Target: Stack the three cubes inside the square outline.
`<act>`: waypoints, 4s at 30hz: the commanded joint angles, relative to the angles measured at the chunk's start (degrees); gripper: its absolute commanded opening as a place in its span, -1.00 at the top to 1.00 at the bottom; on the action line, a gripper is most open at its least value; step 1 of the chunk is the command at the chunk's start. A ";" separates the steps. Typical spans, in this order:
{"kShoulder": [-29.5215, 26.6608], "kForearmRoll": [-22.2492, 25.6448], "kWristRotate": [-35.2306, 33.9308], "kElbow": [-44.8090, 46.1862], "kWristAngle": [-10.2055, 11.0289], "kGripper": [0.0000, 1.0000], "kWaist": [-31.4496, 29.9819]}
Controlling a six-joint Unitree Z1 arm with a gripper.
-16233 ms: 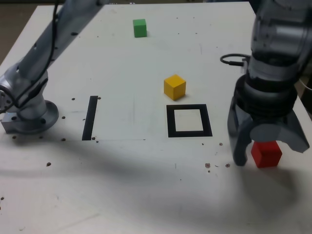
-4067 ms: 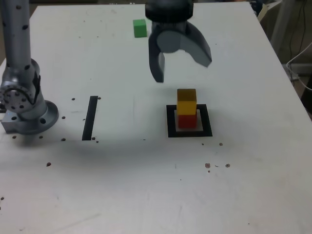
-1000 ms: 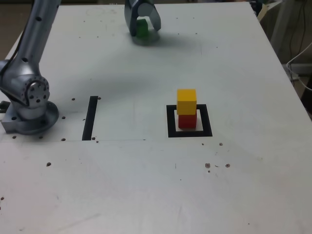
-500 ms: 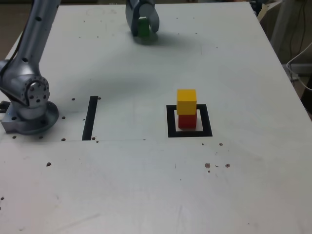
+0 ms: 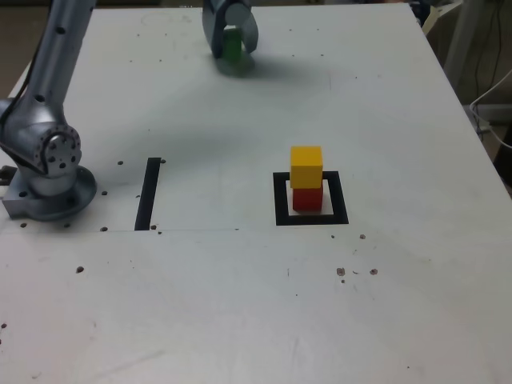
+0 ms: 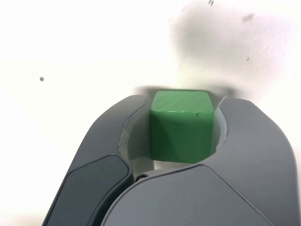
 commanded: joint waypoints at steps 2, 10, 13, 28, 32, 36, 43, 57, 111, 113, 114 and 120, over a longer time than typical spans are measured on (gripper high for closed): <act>-2.54 2.54 -0.08 -1.26 -0.11 0.49 -1.24; -8.17 5.85 -1.33 0.63 -0.40 0.49 -7.32; -10.74 7.04 -2.75 1.48 -0.48 0.49 -11.01; -22.75 13.70 -16.26 6.95 -4.69 0.49 -34.33; -24.04 14.59 -20.15 6.83 -5.50 0.49 -39.67; -24.75 15.09 -24.47 6.70 -5.55 0.49 -45.19; -25.00 16.02 -30.99 7.46 -4.65 0.49 -53.04; -19.70 16.22 -43.21 6.32 -3.25 0.49 -65.54; -11.42 13.97 -43.75 4.91 -3.64 0.05 -62.83; -11.36 13.89 -43.65 5.10 -3.73 0.01 -62.80; -11.37 13.85 -43.59 5.18 -3.75 0.00 -62.79; -11.53 13.55 -43.10 5.33 -3.79 -0.21 -62.74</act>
